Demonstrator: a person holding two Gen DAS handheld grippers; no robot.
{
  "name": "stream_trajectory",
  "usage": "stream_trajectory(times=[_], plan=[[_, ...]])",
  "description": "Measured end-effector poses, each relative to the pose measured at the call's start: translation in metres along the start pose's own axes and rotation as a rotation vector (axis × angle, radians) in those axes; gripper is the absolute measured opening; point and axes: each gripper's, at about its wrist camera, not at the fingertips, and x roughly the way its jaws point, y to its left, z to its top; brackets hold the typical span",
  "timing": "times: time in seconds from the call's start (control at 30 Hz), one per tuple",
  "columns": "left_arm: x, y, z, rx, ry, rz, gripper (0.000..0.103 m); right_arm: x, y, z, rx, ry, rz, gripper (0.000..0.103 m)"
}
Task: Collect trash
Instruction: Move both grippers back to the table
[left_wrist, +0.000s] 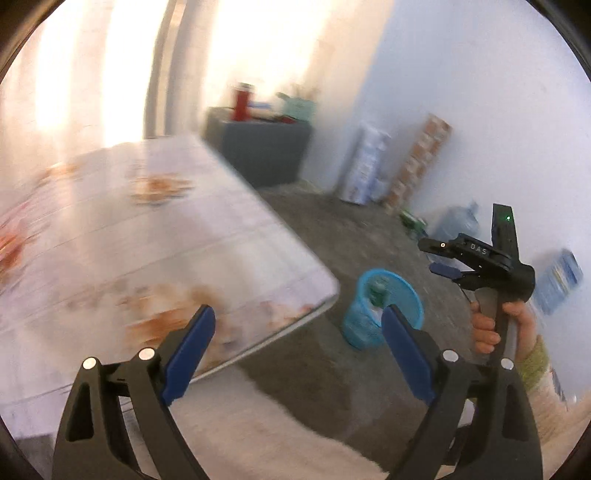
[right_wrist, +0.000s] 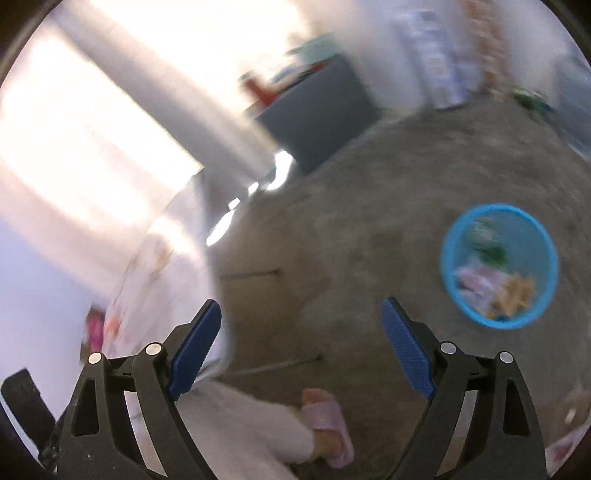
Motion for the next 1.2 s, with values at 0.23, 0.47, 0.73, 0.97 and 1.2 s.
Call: stream_trajectory(times=[0.23, 0.47, 0.73, 0.97, 1.2], plan=[[-0.061, 0.081, -0.012, -0.127, -0.138, 0.204, 0.096, 0.069, 0.142, -0.002, -0.266, 0.192, 0.195, 0.084], [-0.089, 0.162, -0.034, -0.340, -0.180, 0.490, 0.097, 0.122, 0.276, -0.024, -0.591, 0.340, 0.291, 0.084], [-0.100, 0.225, -0.050, -0.458, -0.137, 0.732, 0.097, 0.183, 0.345, -0.068, -0.824, 0.453, 0.195, 0.083], [-0.096, 0.254, -0.064, -0.516, -0.096, 0.822, 0.097, 0.207, 0.357, -0.085, -0.858, 0.503, 0.113, 0.051], [-0.089, 0.266, -0.067, -0.534, -0.076, 0.832, 0.097, 0.215, 0.349, -0.091, -0.799, 0.525, 0.097, 0.012]])
